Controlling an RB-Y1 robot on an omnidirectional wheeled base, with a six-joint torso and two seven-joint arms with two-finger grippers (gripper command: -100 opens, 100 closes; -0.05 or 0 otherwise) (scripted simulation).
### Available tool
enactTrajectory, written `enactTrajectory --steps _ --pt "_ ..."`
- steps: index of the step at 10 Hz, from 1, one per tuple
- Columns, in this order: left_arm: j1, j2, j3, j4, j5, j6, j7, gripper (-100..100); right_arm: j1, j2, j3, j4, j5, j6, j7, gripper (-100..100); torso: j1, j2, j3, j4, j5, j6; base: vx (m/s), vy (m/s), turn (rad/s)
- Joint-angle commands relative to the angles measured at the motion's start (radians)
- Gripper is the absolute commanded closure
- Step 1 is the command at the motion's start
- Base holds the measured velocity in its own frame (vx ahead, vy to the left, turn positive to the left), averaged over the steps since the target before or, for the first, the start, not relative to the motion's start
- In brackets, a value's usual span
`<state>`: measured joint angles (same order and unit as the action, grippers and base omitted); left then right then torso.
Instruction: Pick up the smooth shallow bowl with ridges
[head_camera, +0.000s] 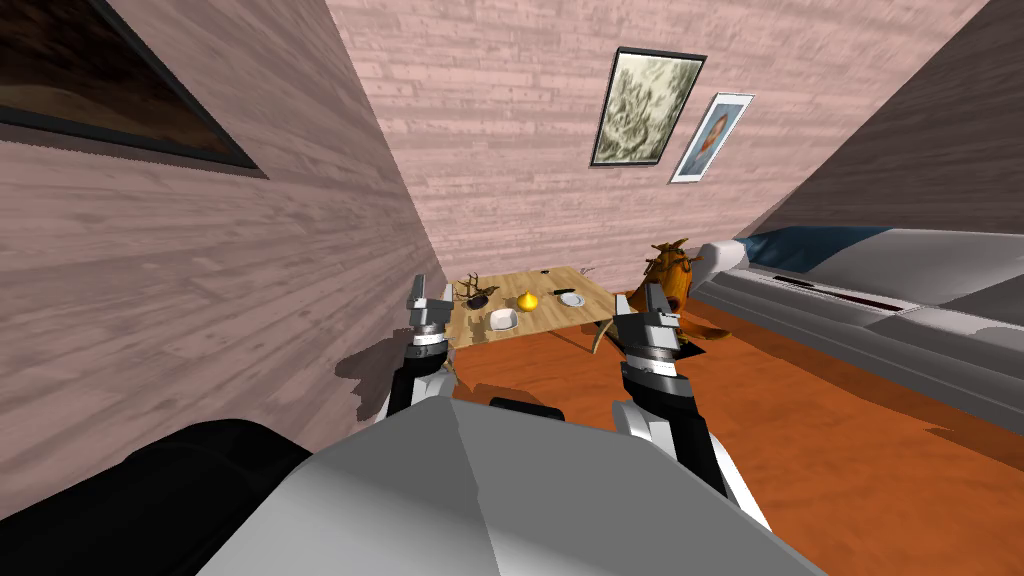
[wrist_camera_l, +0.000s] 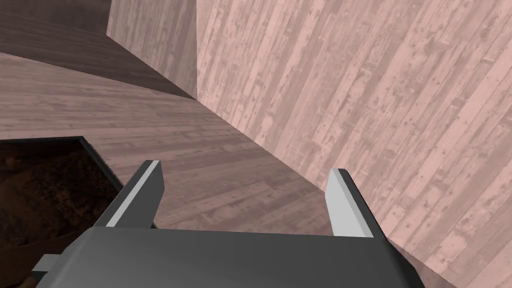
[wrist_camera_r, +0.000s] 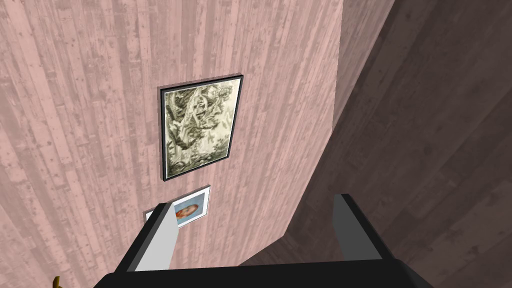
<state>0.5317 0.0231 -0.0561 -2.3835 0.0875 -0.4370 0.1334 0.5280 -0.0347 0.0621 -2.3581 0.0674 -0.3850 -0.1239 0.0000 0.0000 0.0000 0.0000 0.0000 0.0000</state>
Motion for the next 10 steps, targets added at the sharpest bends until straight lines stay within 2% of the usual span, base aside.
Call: enactTrajectory --steps 1,5,10 --pt "0.0 0.041 0.0 0.02 0.003 0.02 0.011 -100 0.0 0.0 0.0 0.0 0.0 0.0 0.0 0 0.0 0.0 0.0 0.0 0.0 0.0 0.025 -0.028 -0.027" --pt "0.001 0.097 0.0 0.081 0.012 0.081 0.047 -100 0.0 0.0 0.0 0.0 0.0 0.0 0.0 0 -0.004 -0.004 -0.002 -0.001 -0.001 0.0 0.05 -0.054 -0.024" --pt "0.002 0.151 0.001 0.184 0.027 0.182 0.105 -100 0.0 0.0 0.0 0.0 0.0 0.0 0.0 0 -0.004 -0.005 -0.003 -0.001 -0.001 0.0 0.069 -0.064 -0.032"
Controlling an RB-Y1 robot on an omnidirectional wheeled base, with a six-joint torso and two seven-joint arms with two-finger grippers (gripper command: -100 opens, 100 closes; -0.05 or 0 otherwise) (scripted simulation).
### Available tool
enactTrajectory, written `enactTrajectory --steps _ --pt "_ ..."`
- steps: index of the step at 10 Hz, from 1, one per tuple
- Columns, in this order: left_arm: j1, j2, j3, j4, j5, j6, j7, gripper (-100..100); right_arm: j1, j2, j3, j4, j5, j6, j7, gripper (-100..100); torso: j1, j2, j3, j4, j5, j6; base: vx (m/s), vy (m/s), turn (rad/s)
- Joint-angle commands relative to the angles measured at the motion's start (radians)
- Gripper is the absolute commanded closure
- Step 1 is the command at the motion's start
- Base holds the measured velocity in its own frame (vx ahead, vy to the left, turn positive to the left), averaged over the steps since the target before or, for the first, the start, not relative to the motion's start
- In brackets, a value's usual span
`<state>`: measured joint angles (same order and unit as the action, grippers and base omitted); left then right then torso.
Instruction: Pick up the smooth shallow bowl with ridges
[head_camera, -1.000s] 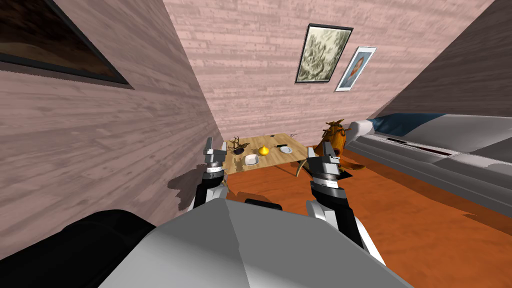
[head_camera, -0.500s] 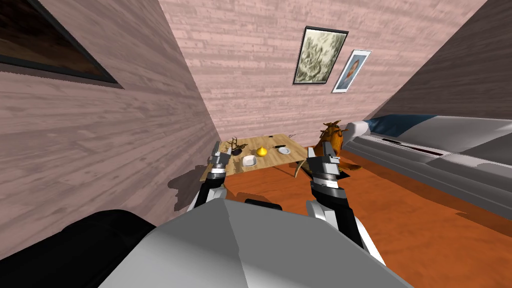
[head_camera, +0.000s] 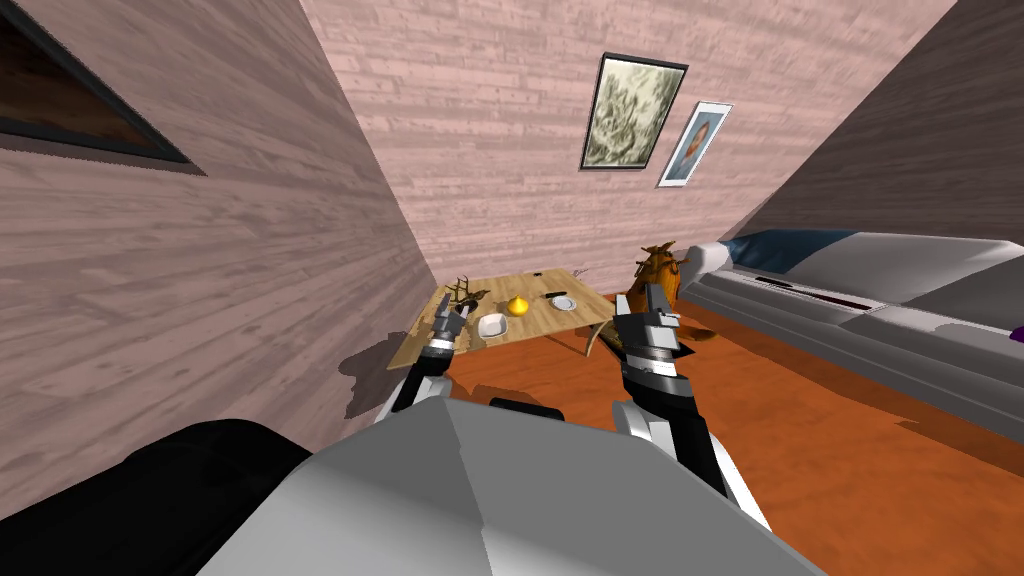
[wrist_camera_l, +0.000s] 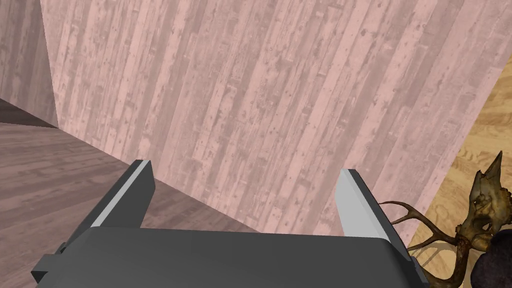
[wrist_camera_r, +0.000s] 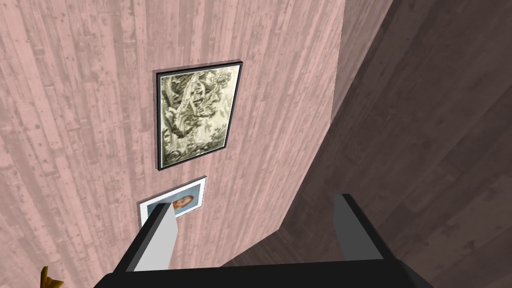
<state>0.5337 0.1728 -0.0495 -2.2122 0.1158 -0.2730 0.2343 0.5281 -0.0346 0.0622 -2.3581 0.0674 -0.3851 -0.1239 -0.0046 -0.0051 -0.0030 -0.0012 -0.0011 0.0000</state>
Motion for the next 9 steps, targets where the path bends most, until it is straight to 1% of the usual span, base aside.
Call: enactTrajectory --steps 1,2,6,9 --pt "0.0 0.012 -0.006 0.033 0.002 0.038 0.016 -100 0.0 0.0 0.0 0.0 0.0 0.0 0.0 0 0.0 0.0 0.0 0.0 0.0 0.0 0.065 -0.072 -0.03" --pt "0.0 0.012 -0.006 0.033 0.002 0.038 0.016 -100 0.0 0.0 0.0 0.0 0.0 0.0 0.0 0 0.0 0.0 0.0 0.0 0.0 0.0 0.039 -0.045 -0.01" --pt "0.001 0.049 -0.005 0.114 0.013 0.116 0.06 -100 0.0 0.0 0.0 0.0 0.0 0.0 0.0 0 0.001 0.001 0.001 0.0 0.0 0.0 0.05 -0.052 -0.03" --pt "0.001 0.077 -0.005 0.169 0.02 0.167 0.09 -100 0.0 0.0 0.0 0.0 0.0 0.0 0.0 0 0.001 0.0 0.0 0.0 0.0 0.0 0.071 -0.059 -0.026"
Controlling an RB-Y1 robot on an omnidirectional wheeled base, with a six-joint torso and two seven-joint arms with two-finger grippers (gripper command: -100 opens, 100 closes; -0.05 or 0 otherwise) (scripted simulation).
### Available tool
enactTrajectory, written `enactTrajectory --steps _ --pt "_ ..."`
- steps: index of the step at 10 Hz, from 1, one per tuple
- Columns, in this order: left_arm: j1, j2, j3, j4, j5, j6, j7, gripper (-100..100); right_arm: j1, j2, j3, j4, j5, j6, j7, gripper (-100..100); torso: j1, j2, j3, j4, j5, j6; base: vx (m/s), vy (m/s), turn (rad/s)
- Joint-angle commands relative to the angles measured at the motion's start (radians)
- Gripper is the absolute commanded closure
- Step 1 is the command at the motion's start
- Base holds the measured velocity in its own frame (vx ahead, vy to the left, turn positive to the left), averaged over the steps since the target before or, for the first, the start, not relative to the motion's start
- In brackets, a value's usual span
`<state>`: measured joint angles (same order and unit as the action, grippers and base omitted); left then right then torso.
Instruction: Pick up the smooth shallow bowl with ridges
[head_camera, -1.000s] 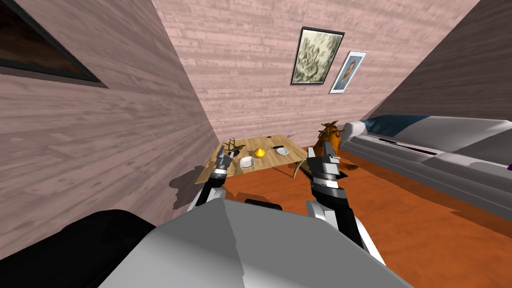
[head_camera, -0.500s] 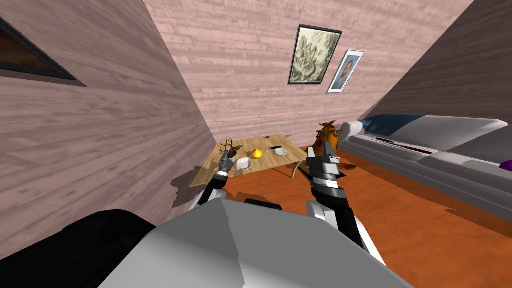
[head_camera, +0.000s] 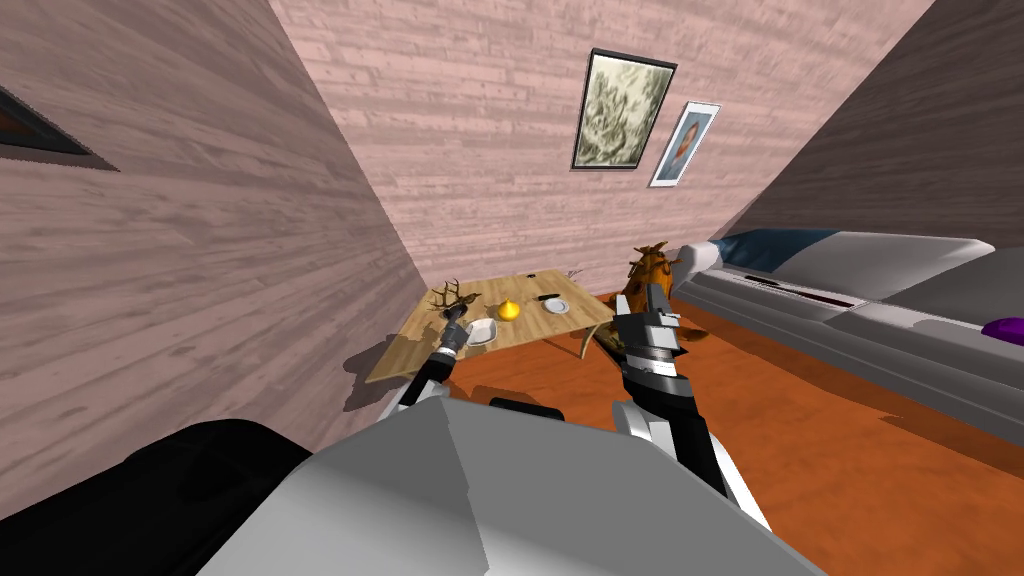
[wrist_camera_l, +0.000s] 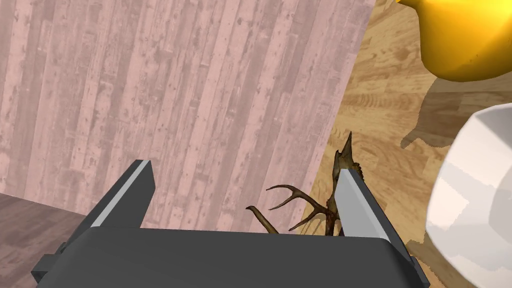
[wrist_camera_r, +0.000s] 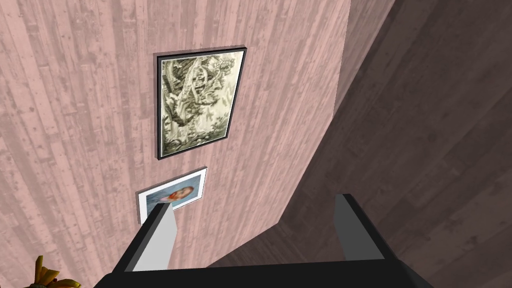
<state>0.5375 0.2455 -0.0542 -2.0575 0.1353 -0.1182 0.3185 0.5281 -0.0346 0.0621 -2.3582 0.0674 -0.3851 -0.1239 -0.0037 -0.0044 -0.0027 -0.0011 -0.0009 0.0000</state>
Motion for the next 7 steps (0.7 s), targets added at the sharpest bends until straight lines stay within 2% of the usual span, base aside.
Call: enactTrajectory --steps 1,4,5,7 --pt "-0.003 0.014 0.0 0.032 0.003 0.029 0.015 -100 0.0 0.0 0.0 0.0 0.0 0.0 0.0 0 0.0 0.0 0.0 0.0 0.0 0.0 0.052 -0.058 -0.027" --pt "-0.003 0.045 0.0 0.082 0.01 0.077 0.043 -100 0.0 0.0 0.0 0.0 0.0 0.0 0.0 0 0.001 0.001 0.0 0.0 0.0 0.0 0.053 -0.05 -0.028" --pt "-0.003 0.07 0.0 0.116 0.015 0.111 0.062 -100 0.0 0.0 0.0 0.0 0.0 0.0 0.0 0 0.0 0.001 0.001 0.0 0.0 0.0 0.071 -0.075 -0.037" --pt "-0.003 0.099 0.0 0.154 0.02 0.147 0.082 -100 0.0 0.0 0.0 0.0 0.0 0.0 0.0 0 -0.001 0.0 0.0 0.0 0.0 0.0 0.079 -0.081 -0.031"
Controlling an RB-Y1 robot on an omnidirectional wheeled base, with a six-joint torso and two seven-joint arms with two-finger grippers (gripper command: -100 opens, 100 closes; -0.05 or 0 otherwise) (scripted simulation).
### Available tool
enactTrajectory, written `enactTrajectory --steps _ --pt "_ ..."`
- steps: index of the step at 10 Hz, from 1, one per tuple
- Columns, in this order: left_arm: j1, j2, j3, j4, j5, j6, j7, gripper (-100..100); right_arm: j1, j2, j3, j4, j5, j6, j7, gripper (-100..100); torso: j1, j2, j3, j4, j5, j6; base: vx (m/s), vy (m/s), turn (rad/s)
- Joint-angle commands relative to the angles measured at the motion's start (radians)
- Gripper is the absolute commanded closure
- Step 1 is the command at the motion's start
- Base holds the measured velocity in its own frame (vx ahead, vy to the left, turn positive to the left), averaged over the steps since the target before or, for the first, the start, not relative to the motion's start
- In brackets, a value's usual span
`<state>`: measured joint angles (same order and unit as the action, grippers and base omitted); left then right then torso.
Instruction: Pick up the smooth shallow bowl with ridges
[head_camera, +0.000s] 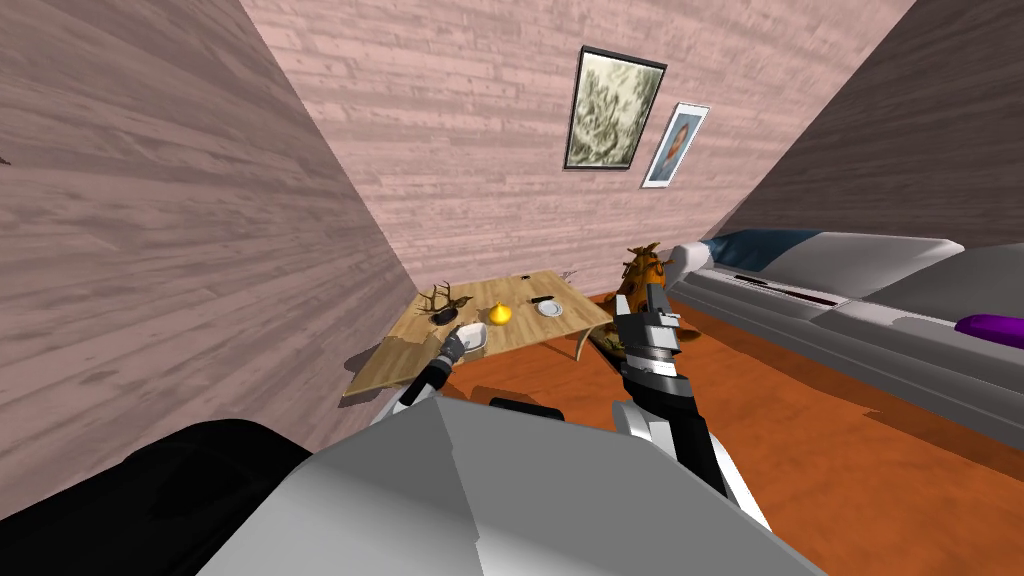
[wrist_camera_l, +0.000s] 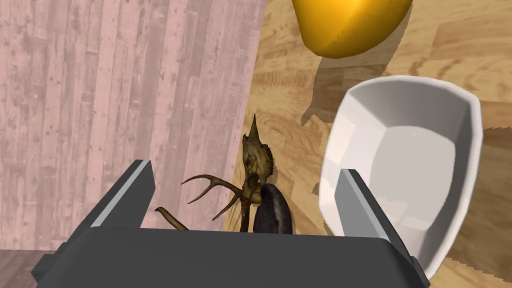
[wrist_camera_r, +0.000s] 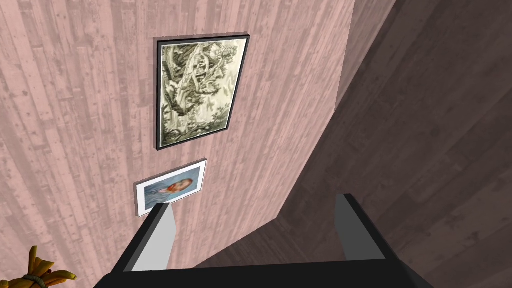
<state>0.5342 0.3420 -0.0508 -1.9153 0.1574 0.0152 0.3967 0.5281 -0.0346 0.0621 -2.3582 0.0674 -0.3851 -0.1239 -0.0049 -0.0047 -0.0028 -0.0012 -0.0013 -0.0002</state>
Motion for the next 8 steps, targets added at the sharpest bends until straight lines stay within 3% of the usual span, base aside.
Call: enactTrajectory --steps 1,3,8 --pt "0.001 0.018 -0.003 0.031 0.001 0.032 0.015 -100 0.0 0.0 0.0 0.0 0.0 0.0 0.0 0 0.0 0.0 0.0 0.0 0.0 0.0 0.071 -0.061 -0.033" --pt "0.001 0.034 -0.003 0.052 0.004 0.052 0.027 -100 0.0 0.0 0.0 0.0 0.0 0.0 0.0 0 0.001 0.001 0.0 0.0 0.0 0.0 0.055 -0.042 -0.019" --pt "0.001 0.107 -0.002 0.168 0.02 0.161 0.089 -100 0.0 0.0 0.0 0.0 0.0 0.0 0.0 0 0.0 0.0 0.0 0.0 0.0 0.0 0.065 -0.057 -0.033"
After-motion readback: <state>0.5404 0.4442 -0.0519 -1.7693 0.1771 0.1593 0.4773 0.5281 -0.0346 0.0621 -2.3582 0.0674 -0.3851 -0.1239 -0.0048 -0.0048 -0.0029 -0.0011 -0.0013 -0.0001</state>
